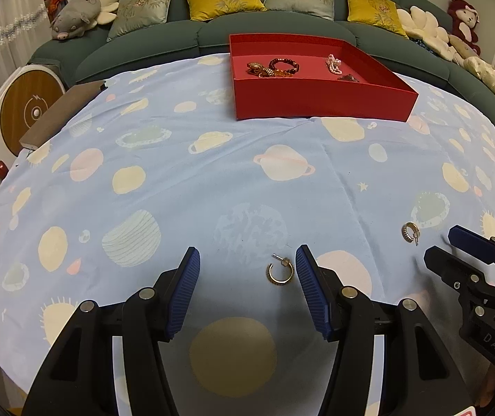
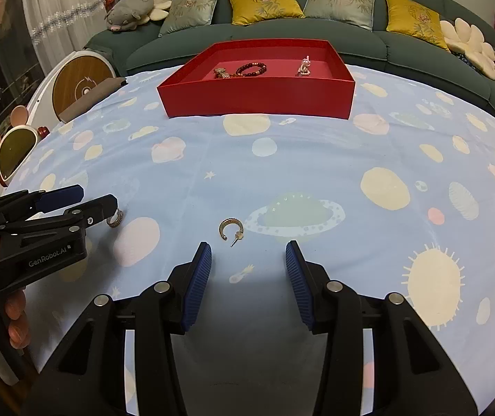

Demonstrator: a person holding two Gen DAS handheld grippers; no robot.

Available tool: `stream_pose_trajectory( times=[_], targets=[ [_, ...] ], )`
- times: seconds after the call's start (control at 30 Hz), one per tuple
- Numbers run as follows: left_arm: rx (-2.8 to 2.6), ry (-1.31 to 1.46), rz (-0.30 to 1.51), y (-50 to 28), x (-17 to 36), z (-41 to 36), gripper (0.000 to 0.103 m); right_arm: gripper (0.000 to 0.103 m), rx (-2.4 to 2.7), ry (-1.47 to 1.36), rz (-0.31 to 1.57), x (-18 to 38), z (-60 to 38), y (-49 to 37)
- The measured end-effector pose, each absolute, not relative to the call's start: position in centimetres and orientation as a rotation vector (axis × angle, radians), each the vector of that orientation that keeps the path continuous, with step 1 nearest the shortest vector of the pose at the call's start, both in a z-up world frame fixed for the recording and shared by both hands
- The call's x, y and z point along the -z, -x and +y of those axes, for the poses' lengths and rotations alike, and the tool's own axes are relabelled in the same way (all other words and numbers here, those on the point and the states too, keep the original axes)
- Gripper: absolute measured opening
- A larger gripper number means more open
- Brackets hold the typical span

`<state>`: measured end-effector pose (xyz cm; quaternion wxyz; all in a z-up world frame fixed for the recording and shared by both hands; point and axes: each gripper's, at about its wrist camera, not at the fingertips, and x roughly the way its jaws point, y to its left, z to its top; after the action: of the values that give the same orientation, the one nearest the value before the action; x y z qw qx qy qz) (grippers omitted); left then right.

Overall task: Organize jewelry
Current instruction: 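Withdraw both tools from the box toward the gold hoop earrings, then grasp one gold hoop earring with the left tool while the right tool grasps the other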

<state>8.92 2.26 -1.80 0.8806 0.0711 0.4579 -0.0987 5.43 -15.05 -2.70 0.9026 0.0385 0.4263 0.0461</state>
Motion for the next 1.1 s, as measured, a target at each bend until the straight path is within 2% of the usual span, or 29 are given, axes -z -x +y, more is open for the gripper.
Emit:
stream_pose_trajectory(
  times=[0.77,0.83,0.97,1.1],
  targets=[
    [0.275,-0.082,0.993,-9.0,2.7,2.9,0.056,0.043,-0.103,-0.050,0.878,3.7,-13.5,-7.8],
    [0.287,-0.088,0.990,-8.8,2.7,2.6,0.056,0.039,-0.103,-0.046,0.877,3.7,-13.4,-7.9],
    [0.294,-0.095,0.986,-9.0,2.8,2.2,0.053,0.026,-0.103,-0.029,0.877,3.7,-13.2,-8.1],
    [0.311,-0.092,0.986,-8.9,2.7,2.0,0.037,0.017,-0.103,-0.024,0.878,3.7,-13.1,-8.2]
  ],
)
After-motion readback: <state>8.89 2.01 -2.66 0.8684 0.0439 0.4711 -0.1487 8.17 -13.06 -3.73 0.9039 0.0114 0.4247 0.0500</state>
